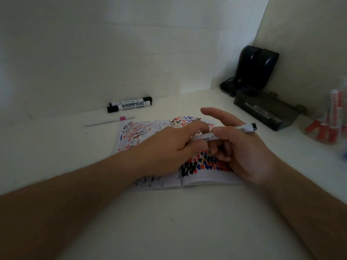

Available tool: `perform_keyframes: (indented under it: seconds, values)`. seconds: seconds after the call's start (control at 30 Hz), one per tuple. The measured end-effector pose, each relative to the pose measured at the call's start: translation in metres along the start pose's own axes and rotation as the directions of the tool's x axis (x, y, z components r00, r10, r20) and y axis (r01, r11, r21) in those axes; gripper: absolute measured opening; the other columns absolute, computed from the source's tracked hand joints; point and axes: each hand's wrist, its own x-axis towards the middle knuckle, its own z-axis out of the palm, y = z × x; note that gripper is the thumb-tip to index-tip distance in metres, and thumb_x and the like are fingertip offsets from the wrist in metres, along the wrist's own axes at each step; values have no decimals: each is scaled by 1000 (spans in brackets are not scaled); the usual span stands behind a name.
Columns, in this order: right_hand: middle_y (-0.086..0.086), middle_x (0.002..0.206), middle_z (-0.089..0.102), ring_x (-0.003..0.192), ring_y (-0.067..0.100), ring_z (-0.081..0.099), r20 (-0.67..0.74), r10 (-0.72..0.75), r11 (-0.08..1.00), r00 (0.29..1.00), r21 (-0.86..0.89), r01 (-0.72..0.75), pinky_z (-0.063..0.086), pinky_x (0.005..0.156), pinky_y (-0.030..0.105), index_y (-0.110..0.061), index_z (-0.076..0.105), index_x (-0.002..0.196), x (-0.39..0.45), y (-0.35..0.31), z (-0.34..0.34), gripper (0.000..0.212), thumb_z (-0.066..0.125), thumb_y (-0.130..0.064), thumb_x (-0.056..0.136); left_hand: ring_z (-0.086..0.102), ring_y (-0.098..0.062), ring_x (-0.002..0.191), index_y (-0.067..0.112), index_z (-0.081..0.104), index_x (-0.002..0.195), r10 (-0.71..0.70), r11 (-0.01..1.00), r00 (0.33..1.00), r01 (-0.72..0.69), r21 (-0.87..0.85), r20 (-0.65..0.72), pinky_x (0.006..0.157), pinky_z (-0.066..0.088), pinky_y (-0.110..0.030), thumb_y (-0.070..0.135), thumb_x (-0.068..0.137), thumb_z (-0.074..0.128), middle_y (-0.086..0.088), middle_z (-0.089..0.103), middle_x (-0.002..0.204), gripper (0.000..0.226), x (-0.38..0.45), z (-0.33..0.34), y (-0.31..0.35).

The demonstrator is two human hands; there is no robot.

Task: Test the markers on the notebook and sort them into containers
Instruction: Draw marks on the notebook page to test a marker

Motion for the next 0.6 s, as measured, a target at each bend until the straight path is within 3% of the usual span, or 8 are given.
perform_keyframes:
  seconds: [0.1, 0.17, 0.23, 0.33, 0.4, 0.47, 0.6]
  values:
    - [11, 67, 59, 58, 22, 48, 51, 37, 990, 998, 135, -44, 37, 49, 23, -18, 73, 115, 2, -13, -22, 47, 68, -25, 69, 50, -7, 61, 38, 35, 122, -90, 988, 995, 96, -120, 49, 61, 45, -28, 44, 105, 47, 8, 62, 75, 21, -4, -4, -2]
    - [10, 72, 62, 64, 21, 53, 73, 28, 964, 997, 262, -46, 46, 52, 23, -13, 75, 100, -2, -28, -39, 48, 77, -31, 55, 55, -12, 69, 40, 41, 118, -129, 989, 987, 135, -60, 93, 70, 52, -39, 34, 100, 59, 3, 63, 84, 27, -7, -8, -7]
    - [10, 74, 64, 67, 21, 58, 116, -2, 957, 993, 287, -32, 50, 55, 24, -11, 77, 91, -10, -39, -47, 41, 83, -32, 56, 59, -10, 78, 45, 54, 109, -97, 993, 989, 89, 73, 108, 76, 55, -41, 37, 95, 64, 8, 62, 89, 19, -9, -10, -11]
    - [9, 61, 58, 52, 19, 49, 214, -3, 989, 977, 146, -29, 41, 45, 21, -12, 74, 74, -16, -40, -35, 23, 88, -30, 69, 60, -3, 83, 43, 68, 100, -59, 991, 990, 43, 126, 126, 79, 55, -36, 41, 92, 68, 15, 62, 91, 8, -5, -9, -9]
    - [9, 53, 53, 45, 17, 42, 152, 49, 998, 987, -39, -43, 33, 41, 18, -12, 66, 64, -20, -28, -23, 26, 89, -22, 68, 61, -4, 80, 42, 72, 99, -63, 989, 989, 44, 140, 135, 77, 55, -34, 39, 91, 70, 14, 65, 88, 9, -2, -8, -7]
    - [11, 54, 53, 43, 15, 44, 66, 58, 983, 996, -177, -46, 34, 40, 18, -12, 63, 65, -25, -13, -12, 19, 81, -10, 71, 63, -4, 79, 43, 72, 98, -62, 988, 989, 41, 150, 138, 76, 56, -34, 40, 89, 71, 12, 67, 86, 10, 2, -7, -8]
    - [6, 58, 60, 48, 16, 51, 2, 13, 940, 1000, -340, -11, 40, 47, 27, -15, 62, 67, -30, 0, -6, 16, 76, -11, 75, 63, -4, 78, 44, 73, 97, -55, 989, 990, 37, 141, 130, 75, 54, -31, 42, 87, 72, 11, 68, 85, 10, 5, -4, -10]
